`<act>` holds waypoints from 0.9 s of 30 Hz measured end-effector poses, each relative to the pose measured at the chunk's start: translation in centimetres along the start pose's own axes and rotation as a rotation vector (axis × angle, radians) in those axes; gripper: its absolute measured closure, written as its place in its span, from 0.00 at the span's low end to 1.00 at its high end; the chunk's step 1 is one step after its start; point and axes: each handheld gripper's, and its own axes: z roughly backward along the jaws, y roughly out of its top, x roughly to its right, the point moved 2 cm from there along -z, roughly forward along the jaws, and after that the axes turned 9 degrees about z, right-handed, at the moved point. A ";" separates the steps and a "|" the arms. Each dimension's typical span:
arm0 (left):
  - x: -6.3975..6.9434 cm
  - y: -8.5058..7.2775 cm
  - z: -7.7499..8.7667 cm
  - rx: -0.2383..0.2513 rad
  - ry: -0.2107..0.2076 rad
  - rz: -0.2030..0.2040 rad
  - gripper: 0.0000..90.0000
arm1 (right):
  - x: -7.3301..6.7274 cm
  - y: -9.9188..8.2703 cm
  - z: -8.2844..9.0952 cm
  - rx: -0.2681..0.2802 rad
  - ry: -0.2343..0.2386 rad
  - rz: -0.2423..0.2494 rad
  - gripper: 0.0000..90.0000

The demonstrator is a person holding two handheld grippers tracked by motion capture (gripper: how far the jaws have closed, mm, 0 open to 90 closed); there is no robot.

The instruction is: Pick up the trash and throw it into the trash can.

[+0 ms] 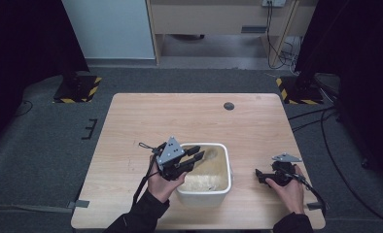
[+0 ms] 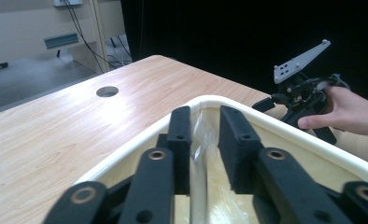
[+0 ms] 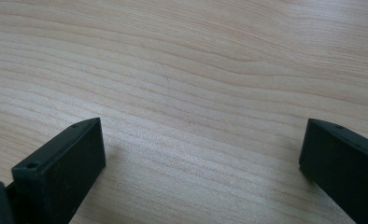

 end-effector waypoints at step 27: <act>-8.7 -4.1 6.4 0.017 0.340 0.072 0.31 | 0.0 0.0 0.0 0.000 0.000 0.000 0.01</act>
